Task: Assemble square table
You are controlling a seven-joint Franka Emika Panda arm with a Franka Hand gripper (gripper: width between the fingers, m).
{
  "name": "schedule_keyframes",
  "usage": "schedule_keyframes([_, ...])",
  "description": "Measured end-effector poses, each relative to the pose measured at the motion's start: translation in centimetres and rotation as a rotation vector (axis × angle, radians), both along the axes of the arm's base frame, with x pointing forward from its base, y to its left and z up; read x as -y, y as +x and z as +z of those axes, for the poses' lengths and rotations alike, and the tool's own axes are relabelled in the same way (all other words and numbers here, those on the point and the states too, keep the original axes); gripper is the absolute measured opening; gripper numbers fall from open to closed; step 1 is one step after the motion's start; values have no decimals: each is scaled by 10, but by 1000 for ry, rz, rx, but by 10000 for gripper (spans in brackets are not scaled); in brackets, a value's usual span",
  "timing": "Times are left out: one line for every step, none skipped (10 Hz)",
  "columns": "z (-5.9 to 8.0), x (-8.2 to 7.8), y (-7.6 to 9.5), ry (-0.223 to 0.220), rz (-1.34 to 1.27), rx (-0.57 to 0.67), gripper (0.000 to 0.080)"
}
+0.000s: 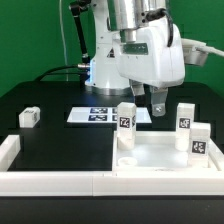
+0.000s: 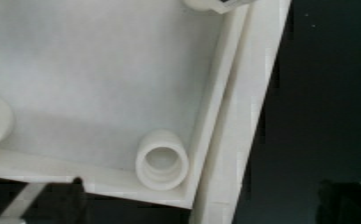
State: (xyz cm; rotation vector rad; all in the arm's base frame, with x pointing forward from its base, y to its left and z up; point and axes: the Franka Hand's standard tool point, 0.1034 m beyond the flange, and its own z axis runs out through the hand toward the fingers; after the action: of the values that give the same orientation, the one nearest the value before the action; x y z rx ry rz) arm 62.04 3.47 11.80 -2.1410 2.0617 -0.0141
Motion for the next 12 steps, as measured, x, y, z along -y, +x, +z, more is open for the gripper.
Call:
schedule_keyframes([0, 0, 0, 0, 0, 0, 649])
schedule_keyframes([0, 0, 0, 0, 0, 0, 649])
schedule_keyframes([0, 0, 0, 0, 0, 0, 649])
schedule_keyframes([0, 0, 0, 0, 0, 0, 649])
schedule_keyframes([0, 0, 0, 0, 0, 0, 649])
schedule_keyframes([0, 0, 0, 0, 0, 0, 649])
schedule_keyframes([-1, 10, -3, -32, 228, 27, 649])
schedule_keyframes([-5, 22, -14, -41, 248, 37, 649])
schedule_keyframes([-10, 38, -33, -65, 336, 37, 649])
schedule_keyframes([-14, 59, -49, -86, 402, 36, 649])
schedule_keyframes([-19, 85, -64, -109, 526, 32, 649])
schedule_keyframes([-23, 111, -72, -139, 683, 38, 649])
